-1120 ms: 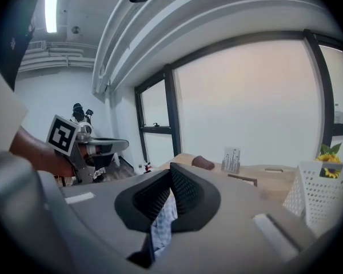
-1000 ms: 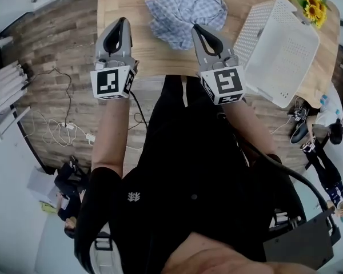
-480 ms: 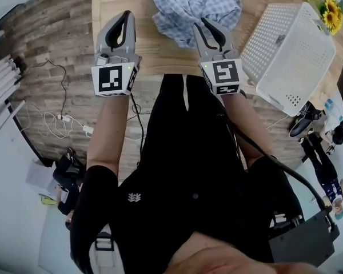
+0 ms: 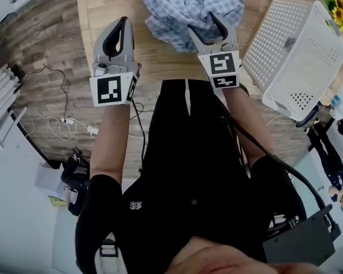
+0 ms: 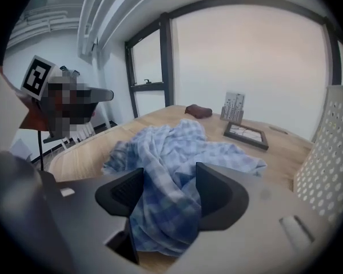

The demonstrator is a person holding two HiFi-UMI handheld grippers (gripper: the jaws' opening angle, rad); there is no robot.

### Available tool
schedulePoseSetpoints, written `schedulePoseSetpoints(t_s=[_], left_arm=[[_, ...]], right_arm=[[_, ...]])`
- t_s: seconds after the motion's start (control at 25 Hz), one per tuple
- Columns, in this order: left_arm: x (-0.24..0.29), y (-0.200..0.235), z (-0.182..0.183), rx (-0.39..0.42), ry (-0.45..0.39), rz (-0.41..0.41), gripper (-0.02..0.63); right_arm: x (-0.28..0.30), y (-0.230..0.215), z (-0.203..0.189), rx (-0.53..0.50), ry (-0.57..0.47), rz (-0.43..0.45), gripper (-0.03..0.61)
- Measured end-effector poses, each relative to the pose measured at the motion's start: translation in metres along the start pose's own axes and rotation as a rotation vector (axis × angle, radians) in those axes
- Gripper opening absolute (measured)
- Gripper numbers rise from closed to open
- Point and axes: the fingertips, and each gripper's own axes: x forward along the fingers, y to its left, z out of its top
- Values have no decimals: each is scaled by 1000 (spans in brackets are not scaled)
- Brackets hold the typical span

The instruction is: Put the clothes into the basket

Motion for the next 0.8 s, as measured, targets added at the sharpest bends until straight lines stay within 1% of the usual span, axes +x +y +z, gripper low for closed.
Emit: schedulePoseSetpoints(t_s=[0.16,0.28,0.36,0.48,0.6,0.64,0.76,0.8], left_arm=[[4,0,-5,14,-3,3,-2],[3,6,-9,1,-1,11,-2],[4,9,-12,-5,4,18,-2],[4,12,-10,-5,3,22,-2],[3,13,-9,-6,2,22,-2],[2,13,-8,-8,0,23,-2],[1,13,-5,-11,-3,27,-2],[1,13,-3,-10,-5,26,-2]], right_arm=[[11,-4,-11,2,41,-10,293],[17,-3,-16,9,61,-18,293],[22,-2,-20,16,84,1,291],[30,-2,-24,38,123,50,273],[32,-5,-24,59,142,60,226],[32,-4,-23,63,140,58,198],[27,0,-19,63,119,54,86],[25,2,-17,60,111,55,72]])
